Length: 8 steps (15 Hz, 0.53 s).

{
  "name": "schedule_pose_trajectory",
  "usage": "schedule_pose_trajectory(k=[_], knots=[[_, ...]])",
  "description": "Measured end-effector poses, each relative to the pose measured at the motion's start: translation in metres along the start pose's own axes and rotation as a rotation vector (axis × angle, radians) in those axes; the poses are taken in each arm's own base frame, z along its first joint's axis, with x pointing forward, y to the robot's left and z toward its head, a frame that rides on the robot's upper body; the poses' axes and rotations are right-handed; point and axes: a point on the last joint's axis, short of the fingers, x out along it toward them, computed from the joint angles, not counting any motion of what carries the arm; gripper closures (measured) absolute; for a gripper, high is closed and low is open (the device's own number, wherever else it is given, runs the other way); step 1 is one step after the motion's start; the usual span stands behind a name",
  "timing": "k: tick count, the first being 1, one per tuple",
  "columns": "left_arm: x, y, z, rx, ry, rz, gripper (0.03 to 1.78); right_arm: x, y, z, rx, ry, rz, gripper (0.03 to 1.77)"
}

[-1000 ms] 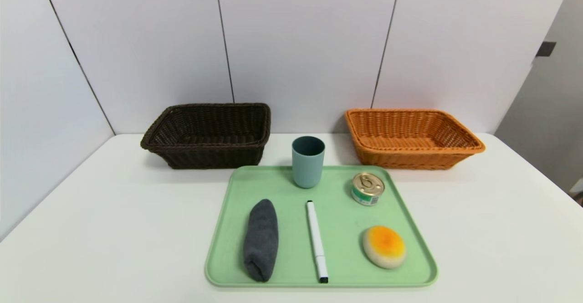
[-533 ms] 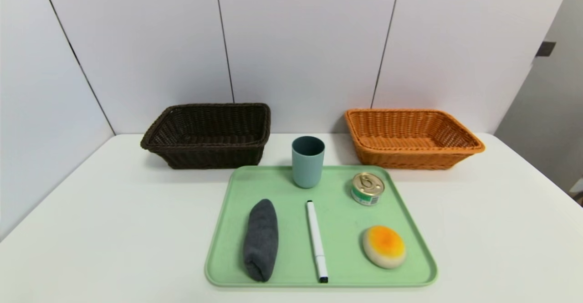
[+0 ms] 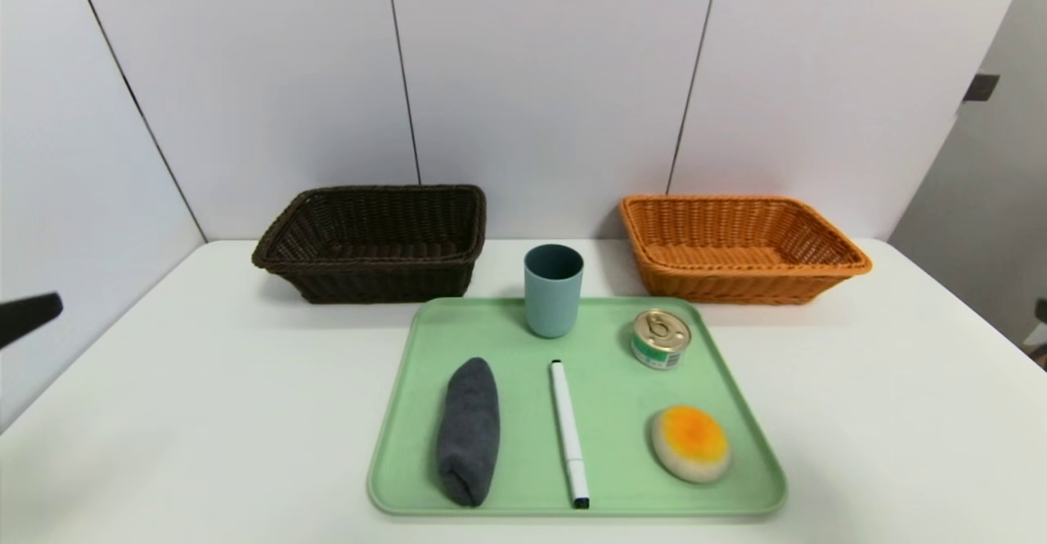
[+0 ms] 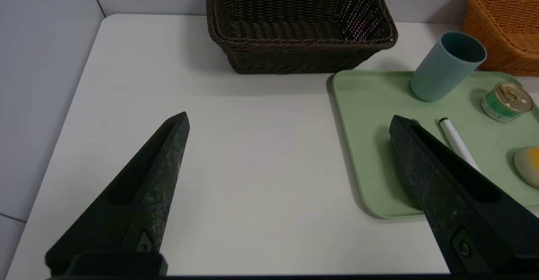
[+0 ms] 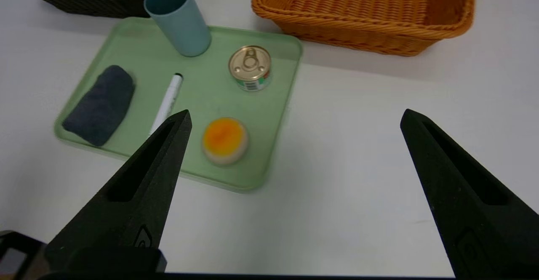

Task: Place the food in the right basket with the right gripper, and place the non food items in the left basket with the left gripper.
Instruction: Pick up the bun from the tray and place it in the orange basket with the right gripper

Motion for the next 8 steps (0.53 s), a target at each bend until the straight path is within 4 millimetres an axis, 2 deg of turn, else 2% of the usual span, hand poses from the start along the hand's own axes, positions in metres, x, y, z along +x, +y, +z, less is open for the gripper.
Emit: schedule_pose_trajectory(k=[2,4,6,8], knots=[[0.021,-0.004,0.023,-0.051,0.084,-0.034,0.12,0.030,0.007,0.034,0.089,0.125,0.045,0.09],[0.039,-0.012,0.027,-0.072,0.231,-0.075,0.12,0.065,0.021,0.057,0.198,0.270,0.054,0.09],[0.056,-0.016,0.024,-0.070,0.335,-0.084,0.12,0.099,0.037,0.069,0.295,0.420,0.038,0.09],[0.072,-0.018,0.021,-0.071,0.379,-0.071,0.12,0.129,0.051,0.072,0.363,0.569,0.005,0.09]])
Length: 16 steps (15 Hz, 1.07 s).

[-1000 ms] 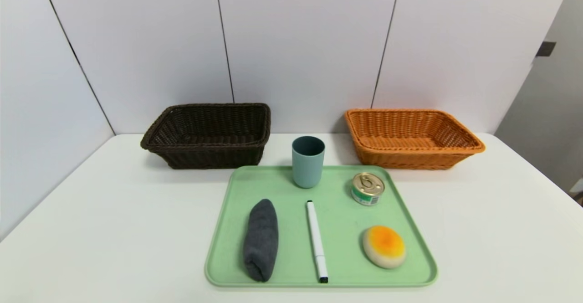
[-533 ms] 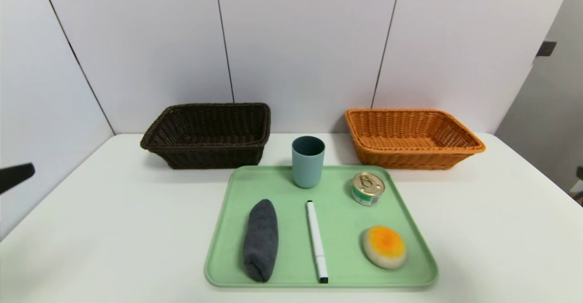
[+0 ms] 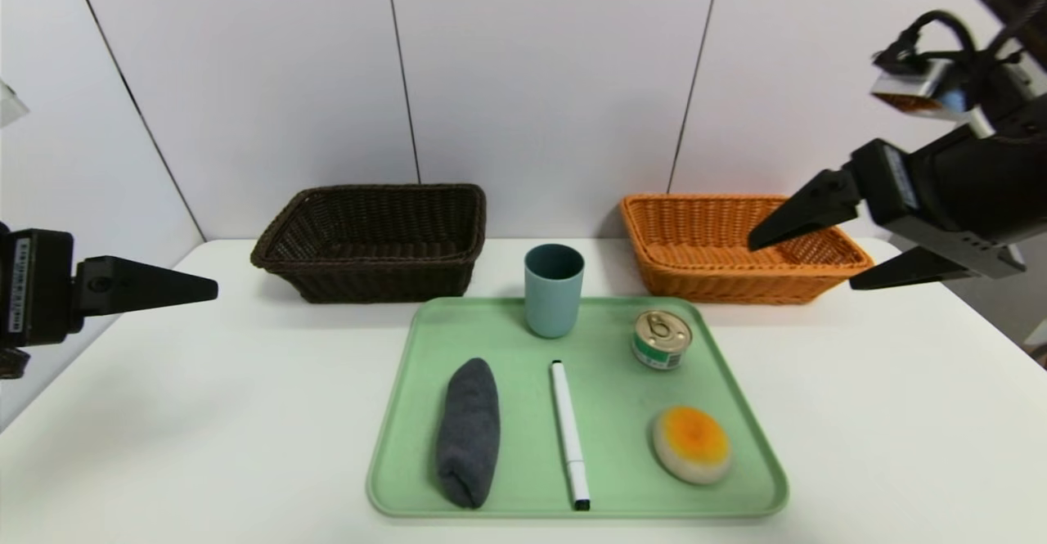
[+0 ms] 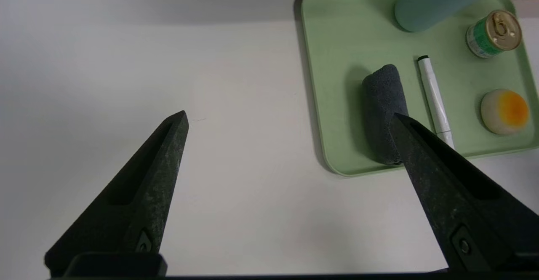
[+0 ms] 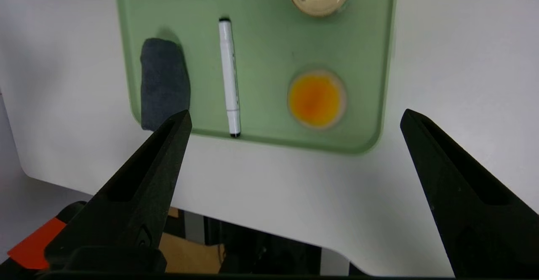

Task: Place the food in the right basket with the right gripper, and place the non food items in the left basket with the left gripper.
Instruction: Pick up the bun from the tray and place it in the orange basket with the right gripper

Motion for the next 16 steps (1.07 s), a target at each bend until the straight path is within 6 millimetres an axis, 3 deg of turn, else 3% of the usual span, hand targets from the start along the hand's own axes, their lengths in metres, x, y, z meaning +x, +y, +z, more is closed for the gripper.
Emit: schedule_pose_trajectory(k=[4,8,16], knots=[[0.028,-0.002,-0.004,0.006,0.016,-0.006,0.12,0.058,0.017,-0.002,0.050,0.280,-0.120,0.09],[0.045,-0.010,-0.006,-0.050,0.027,-0.015,0.12,0.109,0.023,-0.002,0.058,0.413,-0.199,0.09],[0.043,-0.015,-0.009,-0.041,0.034,-0.017,0.12,0.167,0.028,-0.010,0.064,0.534,-0.293,0.09]])
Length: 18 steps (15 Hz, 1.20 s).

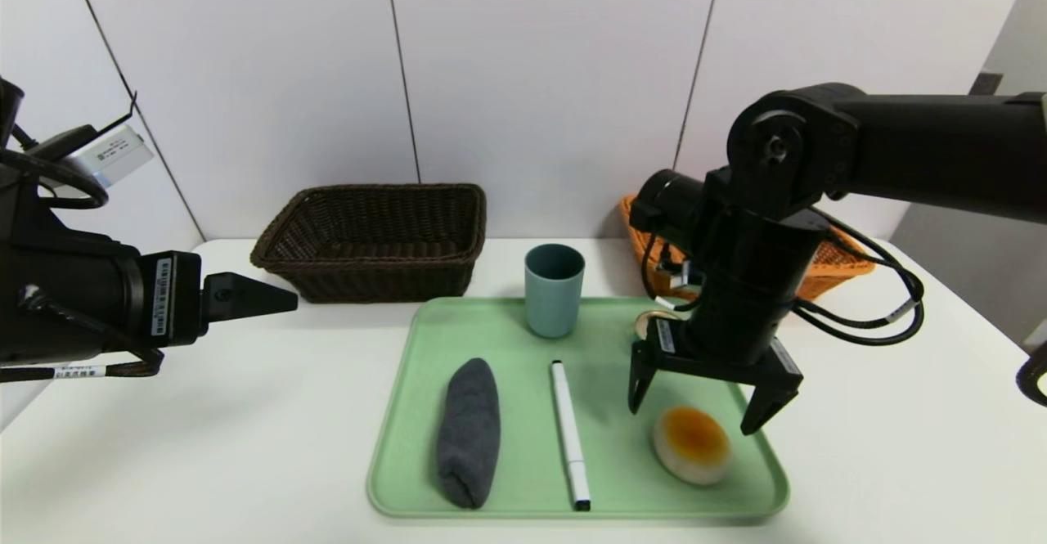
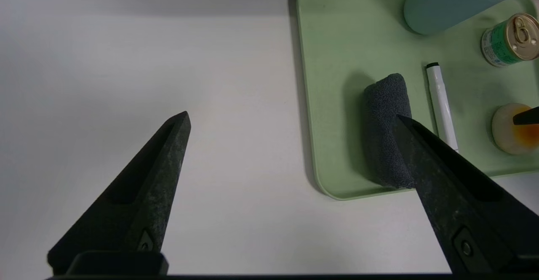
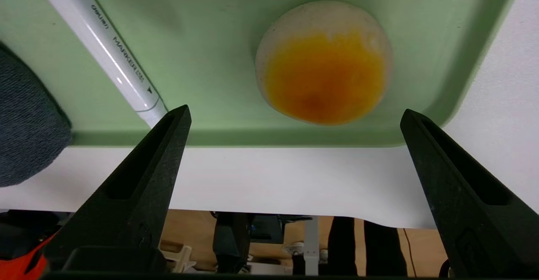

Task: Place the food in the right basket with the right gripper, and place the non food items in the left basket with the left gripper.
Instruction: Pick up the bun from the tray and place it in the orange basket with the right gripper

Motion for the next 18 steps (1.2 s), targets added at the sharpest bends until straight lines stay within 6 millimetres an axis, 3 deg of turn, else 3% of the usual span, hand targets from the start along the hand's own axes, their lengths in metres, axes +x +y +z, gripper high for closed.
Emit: schedule_pose_trajectory(k=[10,13,17,18], knots=[[-0.005,0.000,0.000,0.002,-0.017,0.003,0.12,0.032,0.002,0.014,0.021,0.096,-0.066,0.09],[-0.006,0.001,0.000,0.002,-0.023,0.017,0.12,0.037,0.002,0.016,0.024,0.107,-0.075,0.60],[-0.006,0.001,0.000,0.002,-0.024,0.017,0.12,0.040,0.002,0.016,0.026,0.120,-0.083,1.01],[-0.006,0.001,0.000,0.002,-0.024,0.017,0.12,0.040,0.001,0.015,0.026,0.125,-0.087,1.22]])
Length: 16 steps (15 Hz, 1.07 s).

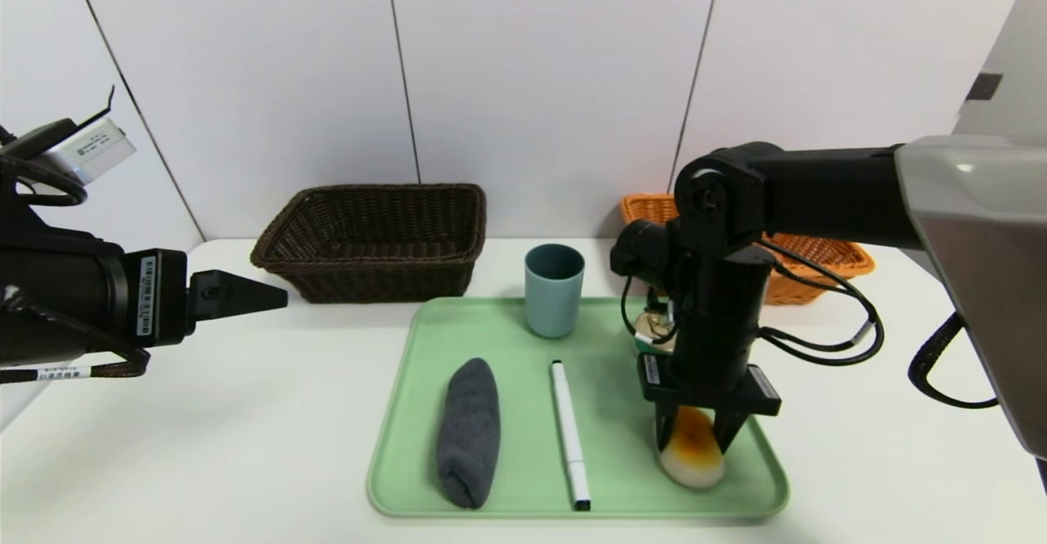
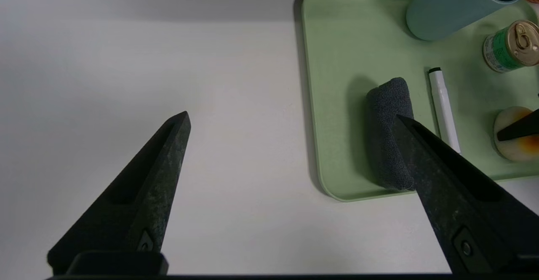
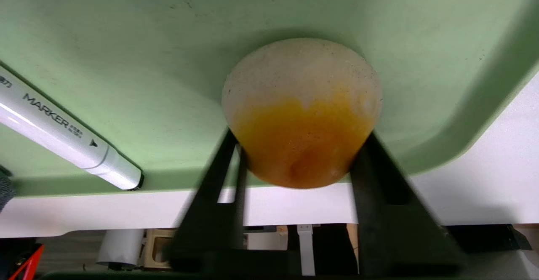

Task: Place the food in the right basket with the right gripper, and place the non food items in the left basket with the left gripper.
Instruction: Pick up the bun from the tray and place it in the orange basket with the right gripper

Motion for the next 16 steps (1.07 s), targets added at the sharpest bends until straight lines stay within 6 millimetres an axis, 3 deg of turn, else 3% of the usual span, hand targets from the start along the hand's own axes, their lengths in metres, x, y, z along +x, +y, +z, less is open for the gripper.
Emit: schedule_pose_trajectory(k=[1,2,5,7,10,13,16], knots=[[0.000,0.000,0.000,0.000,-0.001,0.000,0.12,-0.002,0.000,-0.002,-0.002,0.003,-0.001,1.67],[-0.001,0.000,0.000,0.000,-0.002,0.001,0.12,-0.006,-0.001,-0.006,-0.010,-0.001,0.003,1.73],[-0.002,0.001,0.000,-0.001,-0.009,0.013,0.12,-0.030,-0.004,-0.022,-0.052,-0.060,0.045,1.73],[-0.002,0.001,0.000,0.000,-0.009,0.014,0.12,-0.057,-0.012,-0.040,-0.108,-0.144,0.096,1.73],[0.000,0.000,0.000,0.002,-0.004,0.014,0.12,-0.105,-0.025,-0.058,-0.152,-0.413,0.273,1.73],[0.003,0.000,0.001,0.003,0.002,0.014,0.12,-0.146,-0.049,-0.050,-0.097,-0.716,0.421,1.73],[0.005,0.000,0.001,0.004,0.006,0.016,0.12,-0.175,-0.077,-0.021,-0.001,-0.978,0.518,1.73]])
